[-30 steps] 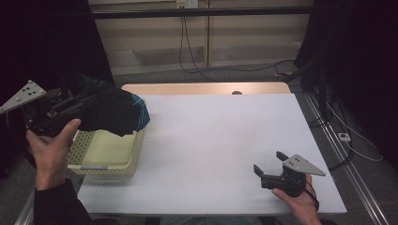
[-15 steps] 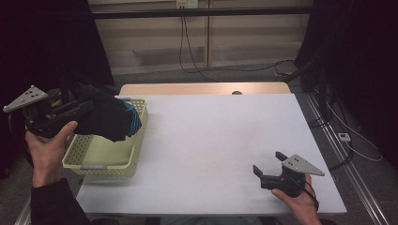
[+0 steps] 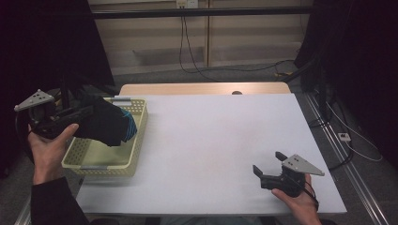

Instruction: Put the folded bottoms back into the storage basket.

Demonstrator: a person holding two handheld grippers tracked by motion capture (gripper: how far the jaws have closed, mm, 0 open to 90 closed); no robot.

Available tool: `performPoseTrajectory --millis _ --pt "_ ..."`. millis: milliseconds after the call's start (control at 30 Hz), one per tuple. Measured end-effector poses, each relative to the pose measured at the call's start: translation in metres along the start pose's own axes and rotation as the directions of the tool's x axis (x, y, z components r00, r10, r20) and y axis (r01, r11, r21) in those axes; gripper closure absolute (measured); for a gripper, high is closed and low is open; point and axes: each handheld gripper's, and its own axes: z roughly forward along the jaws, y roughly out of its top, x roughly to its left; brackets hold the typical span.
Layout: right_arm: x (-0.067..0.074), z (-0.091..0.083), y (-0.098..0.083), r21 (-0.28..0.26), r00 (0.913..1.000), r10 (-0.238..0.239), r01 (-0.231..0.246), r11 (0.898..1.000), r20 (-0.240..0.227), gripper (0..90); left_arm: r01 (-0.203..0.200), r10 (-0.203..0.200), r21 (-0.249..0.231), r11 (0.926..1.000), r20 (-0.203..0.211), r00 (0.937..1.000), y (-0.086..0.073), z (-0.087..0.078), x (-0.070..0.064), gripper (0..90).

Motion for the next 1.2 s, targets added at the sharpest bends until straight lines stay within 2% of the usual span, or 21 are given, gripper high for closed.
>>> performPoseTrajectory --millis 133,367,733,900,1033,1200 --pt "0.000 0.000 0.000 0.002 1.0000 0.002 -0.002 1.000 0.000 4.0 -0.014 0.014 0.020 0.9997 0.013 0.9998 -0.002 0.003 0.001 75.6" --pt "0.000 0.000 0.000 0.002 1.0000 0.001 -0.001 1.000 -0.002 4.0 -0.016 0.017 0.051 0.9986 -0.014 0.9998 -0.006 0.006 0.005 75.5" --pt "0.000 0.000 0.000 0.002 1.0000 -0.003 0.003 1.000 -0.002 4.0 0.023 -0.021 0.062 0.9978 -0.029 0.9993 -0.014 0.007 0.017 75.5" --pt "0.000 0.000 0.000 0.003 1.0000 -0.003 0.003 1.000 -0.001 4.0 0.053 -0.052 0.047 0.9975 -0.038 0.9979 -0.017 0.006 0.021 75.5" --pt "0.000 0.001 0.000 0.003 1.0000 0.002 -0.002 1.000 0.002 4.0 0.026 -0.024 0.087 0.9959 -0.029 0.9993 -0.017 0.009 0.016 75.5" --pt "-0.001 0.001 0.000 0.003 1.0000 0.004 -0.004 1.000 0.006 4.0 -0.030 0.024 0.130 0.9910 0.045 0.9987 -0.015 0.010 0.004 75.4"
